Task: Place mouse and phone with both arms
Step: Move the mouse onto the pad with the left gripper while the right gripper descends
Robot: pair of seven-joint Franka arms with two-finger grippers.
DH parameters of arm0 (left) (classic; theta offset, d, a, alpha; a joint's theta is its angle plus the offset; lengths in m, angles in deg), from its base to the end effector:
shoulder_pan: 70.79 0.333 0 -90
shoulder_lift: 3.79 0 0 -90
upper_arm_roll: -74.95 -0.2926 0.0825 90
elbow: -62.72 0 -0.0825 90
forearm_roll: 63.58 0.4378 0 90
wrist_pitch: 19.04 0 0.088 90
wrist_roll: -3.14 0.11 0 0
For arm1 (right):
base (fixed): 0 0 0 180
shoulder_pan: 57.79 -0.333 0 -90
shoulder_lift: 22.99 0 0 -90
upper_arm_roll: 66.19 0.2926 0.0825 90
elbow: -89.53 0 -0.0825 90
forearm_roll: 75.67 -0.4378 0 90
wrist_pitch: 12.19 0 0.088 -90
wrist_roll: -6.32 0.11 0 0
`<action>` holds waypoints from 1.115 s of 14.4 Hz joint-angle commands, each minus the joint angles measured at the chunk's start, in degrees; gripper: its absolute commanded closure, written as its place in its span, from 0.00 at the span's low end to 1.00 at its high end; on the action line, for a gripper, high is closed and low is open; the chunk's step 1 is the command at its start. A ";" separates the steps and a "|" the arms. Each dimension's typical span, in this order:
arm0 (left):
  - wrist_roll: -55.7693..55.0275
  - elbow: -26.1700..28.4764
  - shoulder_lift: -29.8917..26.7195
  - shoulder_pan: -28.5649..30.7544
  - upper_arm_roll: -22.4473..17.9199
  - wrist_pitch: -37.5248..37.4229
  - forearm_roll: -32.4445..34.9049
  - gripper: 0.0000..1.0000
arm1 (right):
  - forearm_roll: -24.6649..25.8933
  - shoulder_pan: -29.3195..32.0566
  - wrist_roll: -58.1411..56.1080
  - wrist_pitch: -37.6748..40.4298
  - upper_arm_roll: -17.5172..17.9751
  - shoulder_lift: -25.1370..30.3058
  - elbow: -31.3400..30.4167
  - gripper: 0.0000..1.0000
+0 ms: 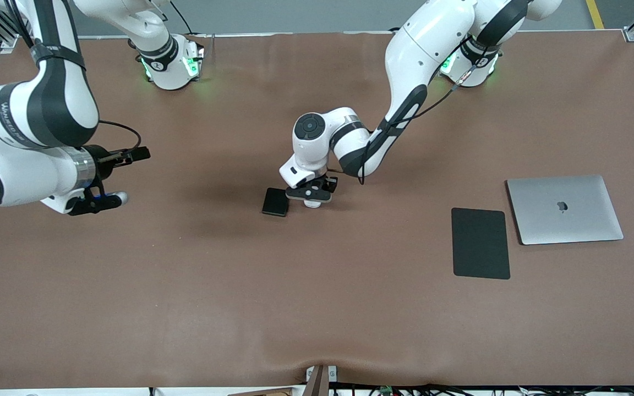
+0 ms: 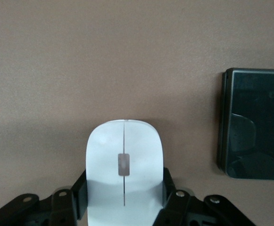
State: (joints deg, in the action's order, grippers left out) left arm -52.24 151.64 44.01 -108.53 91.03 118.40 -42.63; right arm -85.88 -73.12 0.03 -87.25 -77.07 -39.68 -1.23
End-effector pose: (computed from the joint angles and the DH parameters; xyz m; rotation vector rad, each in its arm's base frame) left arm 0.4482 -0.5737 0.1162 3.1134 -0.2236 0.1134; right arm 0.6166 0.0795 0.4007 -2.8816 -0.2544 0.8277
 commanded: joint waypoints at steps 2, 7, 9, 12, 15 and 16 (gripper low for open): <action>-2.10 -0.68 -1.04 0.20 -0.44 0.38 1.64 1.00 | -1.31 -2.24 0.57 -5.94 -0.46 1.22 -4.67 0.00; -2.88 -0.59 -6.74 3.10 -0.35 -3.22 0.59 1.00 | -6.58 -8.30 9.25 -11.77 -0.46 0.78 -8.47 0.00; -4.90 -0.33 -9.47 5.03 -0.35 -3.67 0.50 1.00 | -6.76 -10.86 10.76 -14.31 -0.46 0.60 -10.05 0.00; -5.17 -0.42 -13.34 9.77 -0.09 -5.07 -0.98 1.00 | -12.88 -13.57 12.34 -22.82 -0.46 0.60 -14.70 0.00; -4.82 -0.42 -16.33 15.30 0.09 -7.26 -1.26 1.00 | -15.46 -18.84 17.44 -31.43 -0.46 -0.44 -16.64 0.00; -4.82 -0.51 -16.86 17.50 0.26 -7.36 -1.26 1.00 | -15.55 -20.51 18.06 -33.81 -0.46 -1.15 -16.91 0.00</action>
State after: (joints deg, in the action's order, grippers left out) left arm -56.21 149.67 29.70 -94.60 90.64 112.12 -43.10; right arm -99.92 -90.04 15.60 -116.88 -76.89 -40.25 -16.84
